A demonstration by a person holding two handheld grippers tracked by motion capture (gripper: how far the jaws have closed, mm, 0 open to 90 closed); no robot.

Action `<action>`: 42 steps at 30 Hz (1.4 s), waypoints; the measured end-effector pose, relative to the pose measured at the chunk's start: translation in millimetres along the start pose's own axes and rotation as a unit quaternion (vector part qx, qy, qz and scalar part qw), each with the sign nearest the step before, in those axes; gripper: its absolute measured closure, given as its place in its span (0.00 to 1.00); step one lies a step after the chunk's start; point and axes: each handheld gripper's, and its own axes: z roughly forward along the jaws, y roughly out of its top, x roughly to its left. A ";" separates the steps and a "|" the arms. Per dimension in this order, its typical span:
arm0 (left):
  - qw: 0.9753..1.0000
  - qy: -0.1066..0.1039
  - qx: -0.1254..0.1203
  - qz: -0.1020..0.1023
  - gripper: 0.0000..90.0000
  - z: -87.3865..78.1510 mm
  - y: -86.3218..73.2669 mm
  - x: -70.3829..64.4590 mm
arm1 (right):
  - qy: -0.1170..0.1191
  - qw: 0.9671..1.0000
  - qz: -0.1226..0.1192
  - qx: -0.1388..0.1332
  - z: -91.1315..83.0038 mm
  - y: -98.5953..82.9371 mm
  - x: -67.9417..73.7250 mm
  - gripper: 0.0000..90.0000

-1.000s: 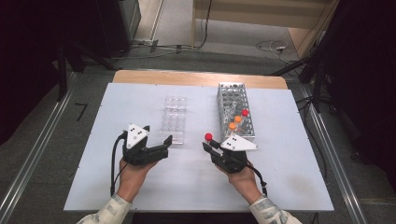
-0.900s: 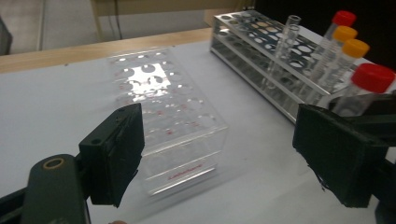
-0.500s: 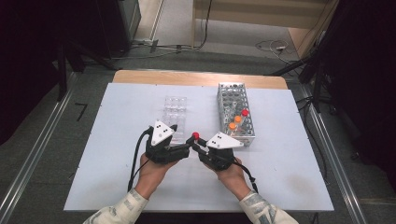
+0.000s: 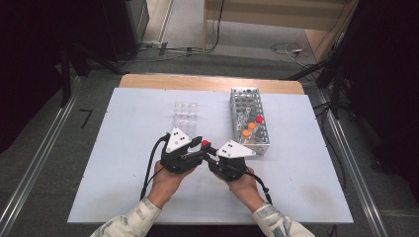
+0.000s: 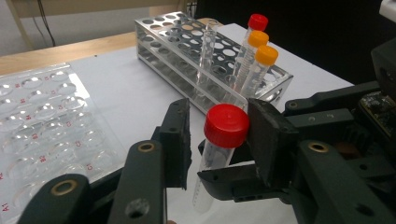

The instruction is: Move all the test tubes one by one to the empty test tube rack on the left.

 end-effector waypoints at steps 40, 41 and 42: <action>0.997 0.069 -0.033 -0.016 0.78 -7.0 65.2 45.3 | -0.010 1.000 0.014 -0.018 -50.8 -4.1 -30.9 0.44; 0.997 0.071 -0.033 -0.017 0.78 -6.8 65.9 46.8 | -0.011 1.000 0.016 -0.019 -51.5 -4.2 -31.7 0.44; 0.997 0.074 -0.034 -0.016 0.78 -6.3 66.4 48.0 | -0.012 1.000 0.016 -0.019 -52.1 -4.3 -32.4 0.44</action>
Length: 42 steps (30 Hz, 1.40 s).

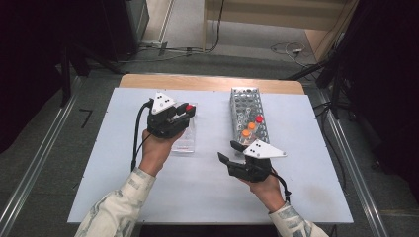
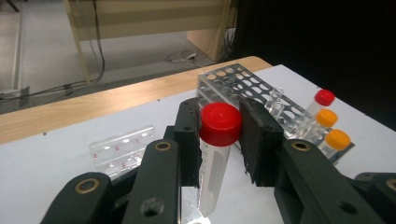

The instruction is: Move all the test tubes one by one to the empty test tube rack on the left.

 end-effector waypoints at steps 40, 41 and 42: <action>0.998 0.043 0.045 0.018 0.77 38.0 -54.4 2.7 | -0.007 1.000 0.010 -0.002 -2.3 -0.5 -4.1 0.44; 0.998 0.042 0.046 0.017 0.77 38.3 -54.5 2.9 | -0.007 1.000 0.010 -0.002 -2.3 -0.5 -4.1 0.44; 0.998 0.041 0.047 0.017 0.76 38.8 -54.7 3.1 | -0.007 1.000 0.010 -0.002 -2.4 -0.5 -4.2 0.44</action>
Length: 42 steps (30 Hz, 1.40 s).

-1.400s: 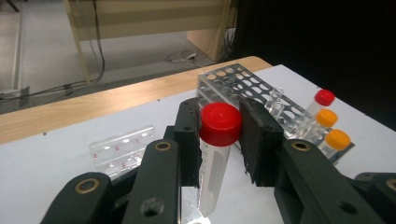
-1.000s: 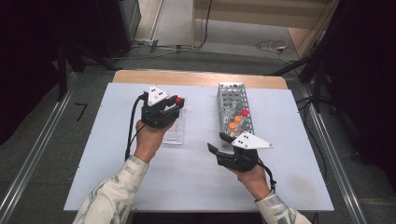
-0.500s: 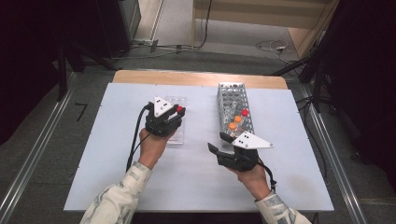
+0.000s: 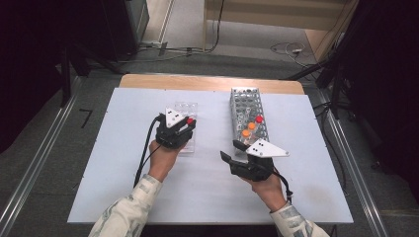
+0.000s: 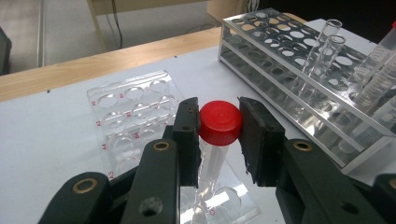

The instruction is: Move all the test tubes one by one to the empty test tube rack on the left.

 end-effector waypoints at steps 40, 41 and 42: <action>0.998 -0.016 -0.006 -0.056 0.18 -43.1 -11.2 9.6 | -0.166 0.984 0.070 0.013 -10.8 -18.2 -96.7 0.40; 0.998 -0.016 -0.005 -0.056 0.18 -43.0 -11.4 9.7 | -0.168 0.983 0.067 0.010 -9.4 -18.1 -96.7 0.45; 0.998 -0.015 -0.005 -0.056 0.18 -42.8 -11.6 9.6 | -0.169 0.983 0.064 0.010 -8.3 -18.0 -96.2 0.47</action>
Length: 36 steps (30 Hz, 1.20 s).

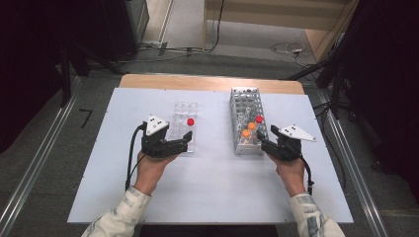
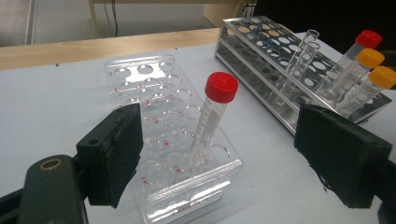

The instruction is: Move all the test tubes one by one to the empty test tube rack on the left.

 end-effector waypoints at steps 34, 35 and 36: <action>1.000 -0.009 0.003 -0.008 0.19 1.3 -1.1 1.5 | 0.001 1.000 -0.006 -0.020 20.8 13.9 7.1 0.79; 1.000 -0.008 0.003 -0.008 0.19 1.3 -1.1 1.3 | 0.001 1.000 -0.005 -0.024 18.5 15.9 7.4 0.79; 1.000 -0.008 0.003 -0.007 0.19 1.4 -1.2 1.1 | 0.001 1.000 -0.005 -0.024 18.5 15.9 7.4 0.79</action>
